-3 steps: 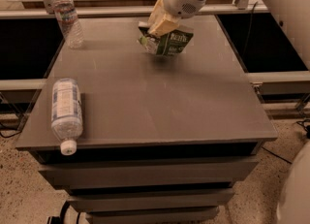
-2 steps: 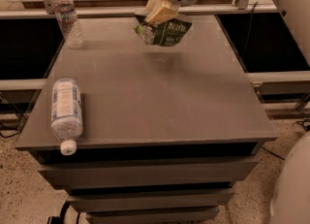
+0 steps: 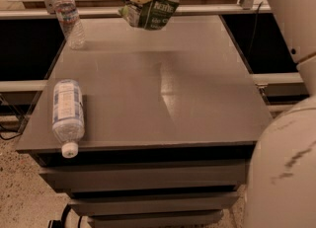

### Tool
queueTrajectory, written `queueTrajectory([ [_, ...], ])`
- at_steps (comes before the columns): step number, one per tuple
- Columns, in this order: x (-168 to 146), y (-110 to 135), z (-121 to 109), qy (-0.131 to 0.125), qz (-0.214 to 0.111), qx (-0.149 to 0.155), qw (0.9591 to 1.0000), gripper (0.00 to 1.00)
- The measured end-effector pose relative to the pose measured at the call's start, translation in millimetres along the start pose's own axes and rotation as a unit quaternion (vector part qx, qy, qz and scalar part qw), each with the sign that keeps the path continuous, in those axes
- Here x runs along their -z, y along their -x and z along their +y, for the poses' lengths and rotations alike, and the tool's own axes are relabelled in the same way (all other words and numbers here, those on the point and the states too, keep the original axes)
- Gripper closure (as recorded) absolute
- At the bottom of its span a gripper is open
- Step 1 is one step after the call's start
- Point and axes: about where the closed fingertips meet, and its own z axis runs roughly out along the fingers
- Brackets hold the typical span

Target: Move green jalapeno chip bag near water bottle

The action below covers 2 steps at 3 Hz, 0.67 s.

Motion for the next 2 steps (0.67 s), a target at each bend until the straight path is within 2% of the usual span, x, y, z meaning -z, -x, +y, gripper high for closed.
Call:
queueTrajectory([
  [1, -37.0, 36.0, -25.4, -0.002, -0.012, 0.032, 0.9994, 1.0],
  [2, -37.1, 36.0, -25.4, -0.002, -0.012, 0.032, 0.9994, 1.0],
])
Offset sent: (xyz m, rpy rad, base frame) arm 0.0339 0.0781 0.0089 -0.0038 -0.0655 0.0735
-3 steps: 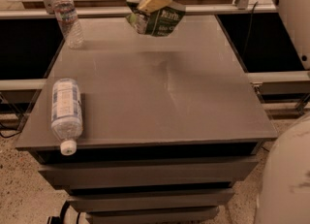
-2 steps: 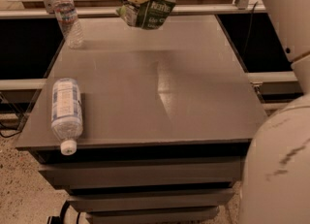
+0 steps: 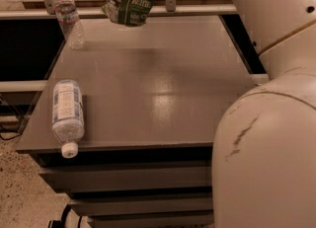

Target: Move green jalapeno chip bag near water bottle

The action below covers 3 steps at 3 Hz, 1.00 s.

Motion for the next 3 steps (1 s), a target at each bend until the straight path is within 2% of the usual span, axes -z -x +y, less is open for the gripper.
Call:
queueTrajectory([
  [1, -3, 1, -2, -0.007, -0.001, 0.006, 1.0, 1.0],
  [2, -7, -2, -10, -0.041, 0.0, 0.025, 0.9988, 1.0],
  [3, -17, -7, -20, -0.087, 0.005, 0.062, 0.9942, 1.0],
])
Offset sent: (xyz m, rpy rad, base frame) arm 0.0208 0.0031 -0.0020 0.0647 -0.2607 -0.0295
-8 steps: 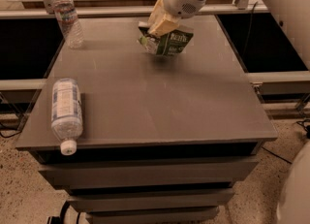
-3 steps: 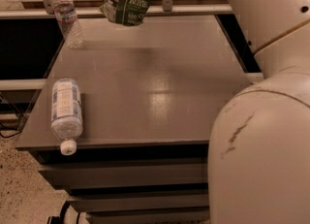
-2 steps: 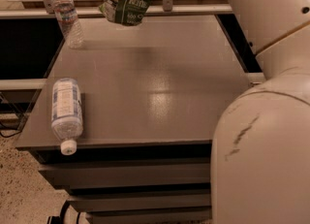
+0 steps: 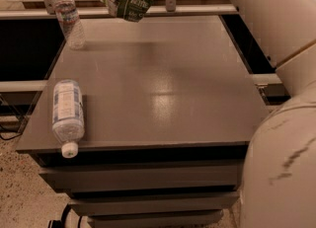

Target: Move green jalapeno chip bag near water bottle

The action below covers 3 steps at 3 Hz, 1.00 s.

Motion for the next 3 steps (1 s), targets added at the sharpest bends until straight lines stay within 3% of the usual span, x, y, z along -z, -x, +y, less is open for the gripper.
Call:
queueTrajectory([
  [1, -18, -7, -5, -0.03, -0.001, 0.027, 0.9992, 1.0],
  [3, -63, -4, -3, -0.017, -0.017, 0.087, 0.9959, 1.0],
])
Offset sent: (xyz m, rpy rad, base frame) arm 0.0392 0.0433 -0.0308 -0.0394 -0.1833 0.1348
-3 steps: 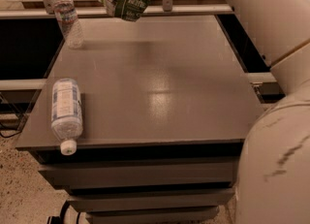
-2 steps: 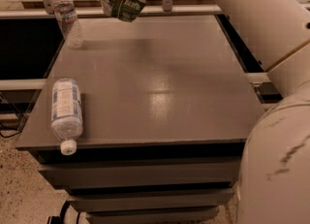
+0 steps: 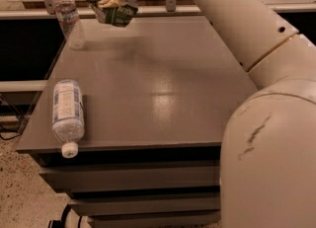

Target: Move green jalapeno chip bag near water bottle

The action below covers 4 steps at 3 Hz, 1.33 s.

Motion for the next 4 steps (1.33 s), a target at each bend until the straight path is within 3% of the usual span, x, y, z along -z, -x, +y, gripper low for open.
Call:
queueTrajectory([
  [2, -30, -4, 8, 0.014, 0.004, 0.02, 0.9997, 1.0],
  [4, -52, -7, 16, 0.024, 0.023, 0.03, 0.999, 0.59],
])
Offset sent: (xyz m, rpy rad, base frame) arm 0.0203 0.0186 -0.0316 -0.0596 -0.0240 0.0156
